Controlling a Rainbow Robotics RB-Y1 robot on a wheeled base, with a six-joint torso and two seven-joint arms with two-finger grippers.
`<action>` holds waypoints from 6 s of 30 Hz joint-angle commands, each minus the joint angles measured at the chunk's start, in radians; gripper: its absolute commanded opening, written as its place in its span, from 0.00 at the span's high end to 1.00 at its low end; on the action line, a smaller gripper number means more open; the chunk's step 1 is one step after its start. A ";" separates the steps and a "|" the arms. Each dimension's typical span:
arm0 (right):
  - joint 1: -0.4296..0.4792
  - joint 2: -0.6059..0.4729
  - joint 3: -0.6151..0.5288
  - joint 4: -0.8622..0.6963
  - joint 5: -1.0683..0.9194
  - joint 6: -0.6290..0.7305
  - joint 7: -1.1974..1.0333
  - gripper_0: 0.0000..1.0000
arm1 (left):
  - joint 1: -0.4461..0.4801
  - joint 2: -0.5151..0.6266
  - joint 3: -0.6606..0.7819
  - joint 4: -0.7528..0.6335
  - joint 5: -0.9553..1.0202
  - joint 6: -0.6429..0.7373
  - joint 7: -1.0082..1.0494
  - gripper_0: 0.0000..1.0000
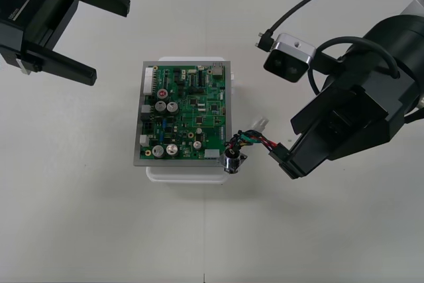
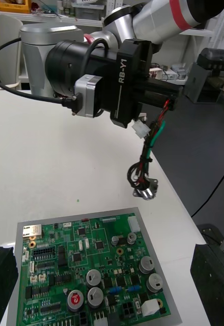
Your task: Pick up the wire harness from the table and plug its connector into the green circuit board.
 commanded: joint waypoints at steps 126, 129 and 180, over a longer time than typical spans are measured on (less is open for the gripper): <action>-0.353 0.147 0.275 0.116 -0.198 0.000 -0.030 1.00 | 0.093 0.137 -0.116 -0.137 0.412 -0.025 -0.147 0.00; -0.353 0.147 0.277 0.113 -0.196 0.000 -0.030 1.00 | 0.071 0.128 -0.144 -0.137 0.412 -0.025 -0.147 0.00; -0.352 0.148 0.275 0.102 -0.192 0.000 -0.030 1.00 | -0.038 -0.022 -0.247 -0.246 0.314 0.130 0.002 0.00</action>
